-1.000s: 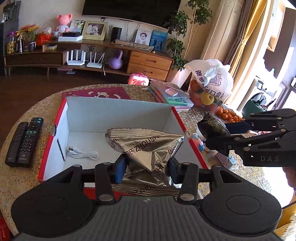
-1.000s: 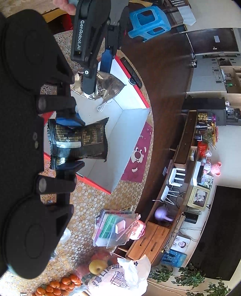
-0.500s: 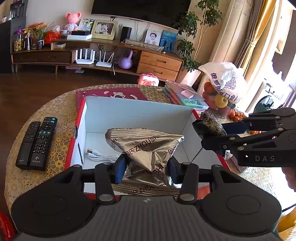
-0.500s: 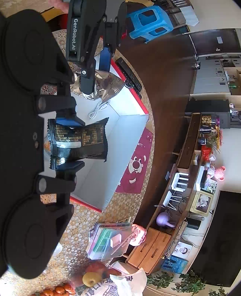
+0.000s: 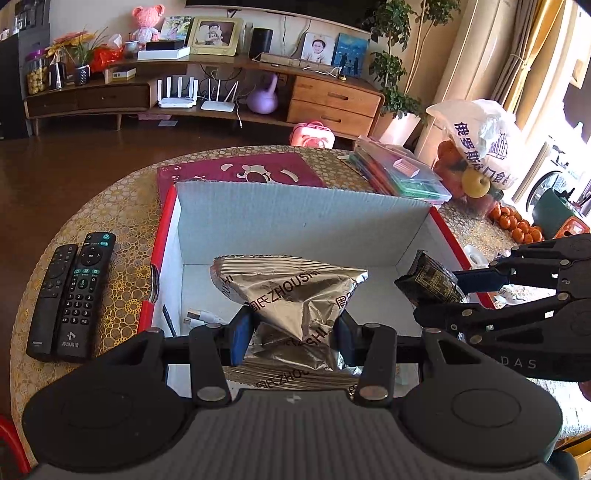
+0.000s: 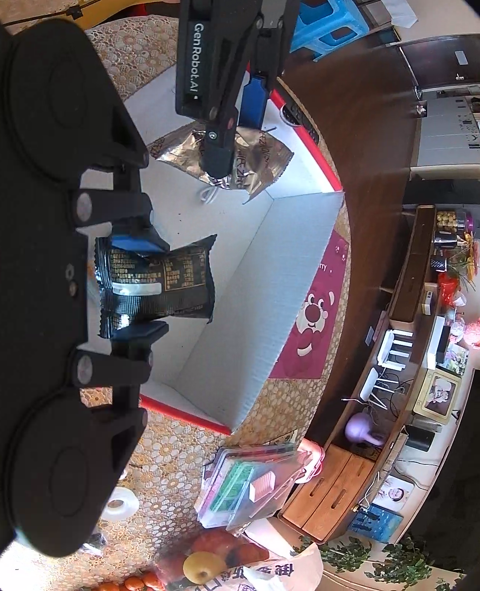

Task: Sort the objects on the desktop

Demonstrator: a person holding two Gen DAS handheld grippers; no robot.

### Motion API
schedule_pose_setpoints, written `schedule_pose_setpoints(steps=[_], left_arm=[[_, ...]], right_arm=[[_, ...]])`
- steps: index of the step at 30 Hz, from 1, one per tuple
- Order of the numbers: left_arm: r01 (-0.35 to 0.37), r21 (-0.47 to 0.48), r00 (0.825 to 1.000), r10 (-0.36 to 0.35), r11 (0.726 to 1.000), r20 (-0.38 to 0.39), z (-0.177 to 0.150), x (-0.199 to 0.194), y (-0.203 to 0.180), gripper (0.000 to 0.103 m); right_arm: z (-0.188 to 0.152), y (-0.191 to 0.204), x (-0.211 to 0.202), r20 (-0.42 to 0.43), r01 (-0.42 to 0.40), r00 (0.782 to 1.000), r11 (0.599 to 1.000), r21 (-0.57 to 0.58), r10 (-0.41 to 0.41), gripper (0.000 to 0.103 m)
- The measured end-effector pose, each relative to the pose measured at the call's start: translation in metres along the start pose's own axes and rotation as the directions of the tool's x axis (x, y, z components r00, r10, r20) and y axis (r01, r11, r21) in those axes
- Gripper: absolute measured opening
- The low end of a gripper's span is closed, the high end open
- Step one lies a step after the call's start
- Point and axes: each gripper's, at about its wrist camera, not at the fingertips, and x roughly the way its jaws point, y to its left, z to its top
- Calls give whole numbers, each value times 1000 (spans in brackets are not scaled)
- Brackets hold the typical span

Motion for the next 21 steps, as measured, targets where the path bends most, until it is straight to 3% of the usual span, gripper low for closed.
schedule_pose_setpoints(steps=[21], left_arm=[[-54, 126, 988, 72, 991, -138, 24, 68, -7, 46]], right_arm=[[3, 17, 50, -87, 17, 996, 996, -87, -24, 38]])
